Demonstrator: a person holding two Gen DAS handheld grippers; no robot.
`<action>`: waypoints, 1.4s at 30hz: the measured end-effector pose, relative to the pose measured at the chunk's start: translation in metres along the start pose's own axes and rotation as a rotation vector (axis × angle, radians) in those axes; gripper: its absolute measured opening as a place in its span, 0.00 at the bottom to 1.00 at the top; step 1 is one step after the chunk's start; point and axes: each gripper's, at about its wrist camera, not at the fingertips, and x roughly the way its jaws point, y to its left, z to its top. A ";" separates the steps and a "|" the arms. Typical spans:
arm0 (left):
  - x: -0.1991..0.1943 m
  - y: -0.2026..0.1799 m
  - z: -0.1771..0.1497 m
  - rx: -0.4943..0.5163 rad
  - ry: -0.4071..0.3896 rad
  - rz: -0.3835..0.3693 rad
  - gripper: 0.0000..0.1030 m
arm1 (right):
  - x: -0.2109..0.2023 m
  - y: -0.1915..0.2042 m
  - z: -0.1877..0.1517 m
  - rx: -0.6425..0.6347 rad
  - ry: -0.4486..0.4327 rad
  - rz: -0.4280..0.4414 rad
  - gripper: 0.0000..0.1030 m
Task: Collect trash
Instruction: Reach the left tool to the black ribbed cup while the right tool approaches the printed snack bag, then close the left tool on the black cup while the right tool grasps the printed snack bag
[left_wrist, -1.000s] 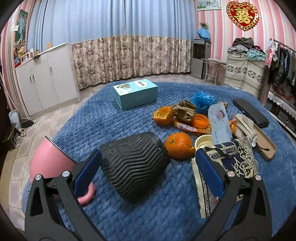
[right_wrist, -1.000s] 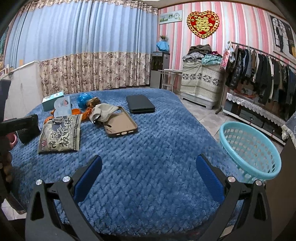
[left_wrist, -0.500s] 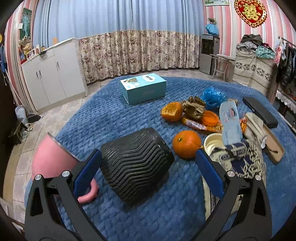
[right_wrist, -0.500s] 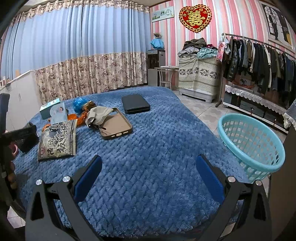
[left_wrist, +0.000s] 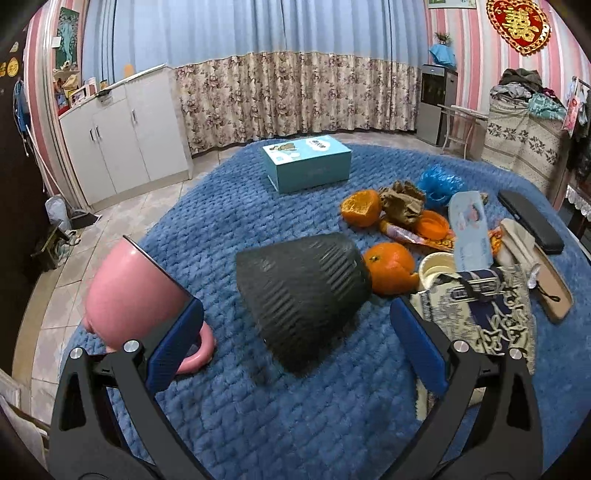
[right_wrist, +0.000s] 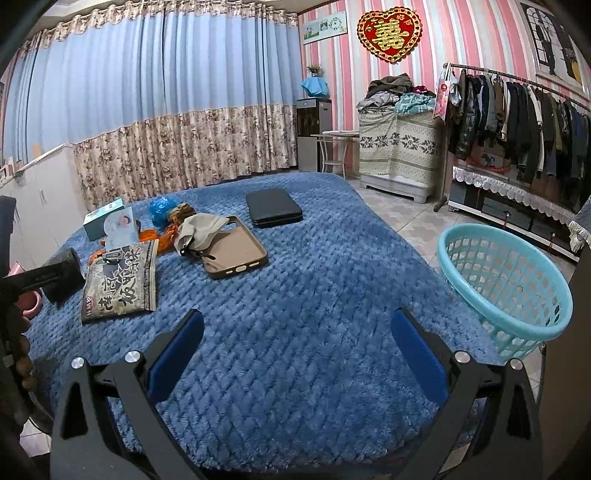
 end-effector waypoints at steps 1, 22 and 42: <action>-0.002 0.000 0.000 0.003 -0.007 0.002 0.95 | 0.000 0.000 0.000 0.000 0.001 0.001 0.96; 0.037 -0.016 0.020 0.084 0.078 0.042 0.92 | 0.011 0.017 0.018 -0.013 0.034 0.043 0.96; 0.026 0.021 0.014 0.057 0.096 -0.133 0.71 | 0.101 0.121 0.027 -0.148 0.271 0.268 0.94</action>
